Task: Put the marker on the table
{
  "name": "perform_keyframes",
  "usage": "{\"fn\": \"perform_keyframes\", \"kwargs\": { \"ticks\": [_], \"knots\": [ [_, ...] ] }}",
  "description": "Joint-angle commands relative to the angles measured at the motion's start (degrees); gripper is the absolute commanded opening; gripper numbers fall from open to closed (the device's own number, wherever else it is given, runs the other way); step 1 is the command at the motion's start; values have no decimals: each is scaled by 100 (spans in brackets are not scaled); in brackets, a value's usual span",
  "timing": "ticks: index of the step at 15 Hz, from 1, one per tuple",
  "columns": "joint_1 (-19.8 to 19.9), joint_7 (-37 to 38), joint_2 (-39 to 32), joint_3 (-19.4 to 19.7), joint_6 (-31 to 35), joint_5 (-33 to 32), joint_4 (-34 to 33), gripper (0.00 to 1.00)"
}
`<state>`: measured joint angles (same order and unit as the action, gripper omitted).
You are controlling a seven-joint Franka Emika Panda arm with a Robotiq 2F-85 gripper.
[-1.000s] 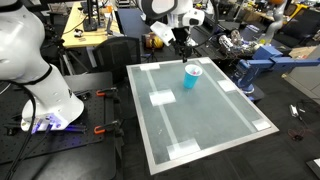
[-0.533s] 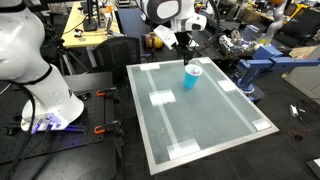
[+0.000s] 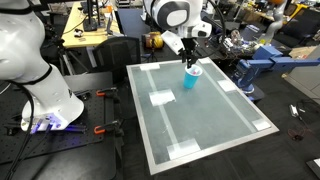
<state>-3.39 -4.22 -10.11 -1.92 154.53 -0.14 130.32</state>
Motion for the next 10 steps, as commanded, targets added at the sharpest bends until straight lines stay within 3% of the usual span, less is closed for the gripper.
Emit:
{"fn": "perform_keyframes", "kwargs": {
  "ticks": [1,10],
  "knots": [
    [44,103,-371,-22,86,-1,-356,51],
    [30,108,-1021,-20,107,-38,-885,48]
  ]
}}
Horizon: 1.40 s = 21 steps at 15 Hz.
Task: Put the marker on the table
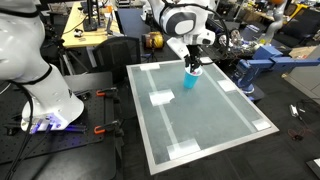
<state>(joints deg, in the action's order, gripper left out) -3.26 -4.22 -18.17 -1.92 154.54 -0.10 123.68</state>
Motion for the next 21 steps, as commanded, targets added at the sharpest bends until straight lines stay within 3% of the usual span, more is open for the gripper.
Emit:
{"fn": "perform_keyframes", "kwargs": {
  "ticks": [1,9,21],
  "knots": [
    [21,98,-264,-26,136,-34,-256,47],
    [100,2,-496,-117,642,88,-368,45],
    [255,-96,-826,-254,836,246,-560,42]
  ]
}}
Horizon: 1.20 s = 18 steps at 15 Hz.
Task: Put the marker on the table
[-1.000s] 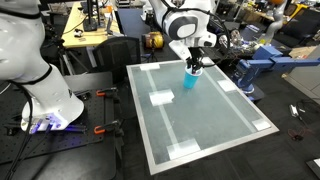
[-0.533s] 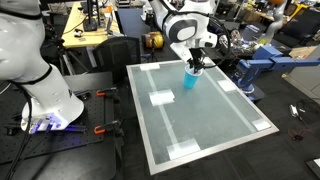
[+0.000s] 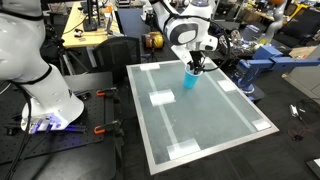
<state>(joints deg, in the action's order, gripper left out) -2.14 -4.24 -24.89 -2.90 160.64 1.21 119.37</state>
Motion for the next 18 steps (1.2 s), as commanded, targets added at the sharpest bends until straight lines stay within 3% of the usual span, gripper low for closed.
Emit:
{"fn": "perform_keyframes", "kwargs": {
  "ticks": [1,7,8,11,13,18],
  "knots": [
    [152,-90,-188,-167,289,112,-142,41],
    [227,-110,-359,-255,379,110,-227,37],
    [230,-110,-376,-260,395,108,-234,15],
    [210,-87,-376,-242,448,75,-209,0],
    [189,-70,-334,-223,493,53,-163,5],
    [-22,98,-38,-53,732,-132,144,5]
  ]
}}
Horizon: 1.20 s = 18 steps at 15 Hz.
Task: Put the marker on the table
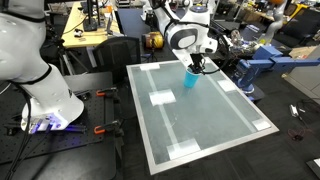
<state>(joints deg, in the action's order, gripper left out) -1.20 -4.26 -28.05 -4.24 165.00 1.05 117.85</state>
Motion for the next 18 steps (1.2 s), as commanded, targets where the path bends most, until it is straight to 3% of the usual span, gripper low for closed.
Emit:
{"fn": "perform_keyframes", "kwargs": {
  "ticks": [1,10,18],
  "knots": [
    [-126,83,333,67,395,-135,362,5],
    [-608,349,1316,528,1025,-497,1184,5],
    [-1574,1379,2282,1820,1347,-1698,1638,5]
  ]
}}
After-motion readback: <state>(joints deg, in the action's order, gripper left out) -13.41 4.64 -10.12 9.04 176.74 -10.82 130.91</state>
